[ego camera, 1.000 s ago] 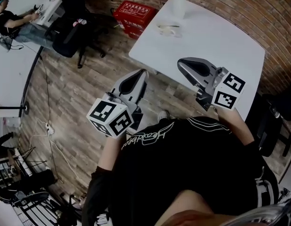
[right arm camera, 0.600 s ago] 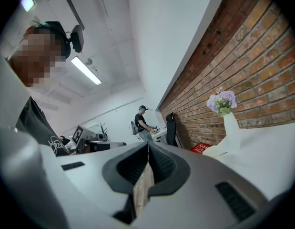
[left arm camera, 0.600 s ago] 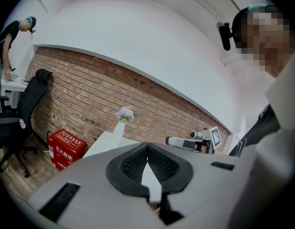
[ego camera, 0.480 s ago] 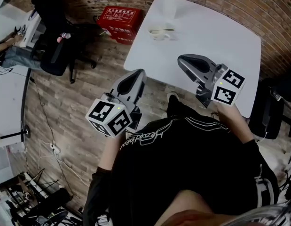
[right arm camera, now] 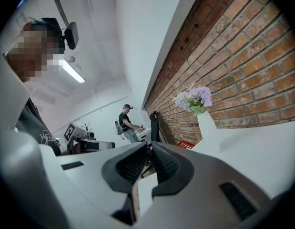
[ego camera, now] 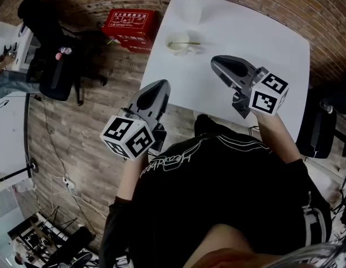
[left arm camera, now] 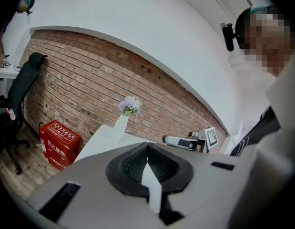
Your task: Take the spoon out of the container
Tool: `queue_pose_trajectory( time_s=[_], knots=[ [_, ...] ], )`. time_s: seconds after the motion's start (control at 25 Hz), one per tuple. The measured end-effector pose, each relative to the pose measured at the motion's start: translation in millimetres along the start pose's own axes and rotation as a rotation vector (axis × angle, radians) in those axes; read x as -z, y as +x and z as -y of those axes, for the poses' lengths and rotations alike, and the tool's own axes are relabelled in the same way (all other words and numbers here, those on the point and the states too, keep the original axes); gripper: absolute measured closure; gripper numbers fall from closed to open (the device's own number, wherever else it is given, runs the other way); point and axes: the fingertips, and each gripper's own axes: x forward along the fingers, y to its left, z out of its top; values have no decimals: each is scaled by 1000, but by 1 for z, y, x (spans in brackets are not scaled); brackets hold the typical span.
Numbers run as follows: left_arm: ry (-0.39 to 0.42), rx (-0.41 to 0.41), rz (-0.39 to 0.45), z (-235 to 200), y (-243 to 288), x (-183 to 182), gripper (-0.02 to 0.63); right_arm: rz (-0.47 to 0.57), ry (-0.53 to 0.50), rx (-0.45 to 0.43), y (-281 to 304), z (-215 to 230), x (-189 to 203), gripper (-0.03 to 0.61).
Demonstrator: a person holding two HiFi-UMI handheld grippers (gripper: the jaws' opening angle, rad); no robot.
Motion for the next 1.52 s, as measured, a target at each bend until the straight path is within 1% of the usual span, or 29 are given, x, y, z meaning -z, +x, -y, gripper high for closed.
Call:
queue_pose_trajectory(
  time_s=[0.16, 0.2, 0.24, 0.28, 0.52, 0.72, 0.8, 1.0, 1.16, 1.32, 1.44, 1.52],
  knots=[
    [-17, -14, -13, -19, 18, -4, 609, -32, 10, 20, 17, 33, 3, 570],
    [-23, -19, -15, -23, 22, -5, 609, -41, 13, 27, 21, 41, 4, 546],
    [-28, -23, -17, -27, 25, -6, 609, -53, 16, 33, 25, 48, 6, 507],
    [-34, -28, -20, -31, 27, -6, 609, -64, 20, 37, 29, 55, 8, 498],
    [-60, -56, -37, -60, 39, -6, 609, -123, 42, 55, 64, 95, 27, 471],
    [-74, -65, -38, -62, 44, -4, 609, -188, 24, 79, 73, 118, 48, 462],
    [-78, -70, -43, -65, 45, -3, 609, -202, 56, 88, 78, 127, 56, 462],
    [-111, -82, -38, -78, 42, -1, 609, -200, 185, 102, 95, 139, 71, 462],
    [-115, -97, -36, -77, 42, 2, 609, -208, 216, 102, 98, 140, 80, 463],
    [-112, -104, -42, -75, 43, 7, 609, -203, 283, 116, 100, 143, 86, 468],
    [-95, -112, -58, -79, 43, 11, 609, -178, 316, 124, 107, 144, 84, 484],
    [-98, -113, -59, -83, 42, 11, 609, -173, 339, 126, 111, 145, 85, 500]
  ],
)
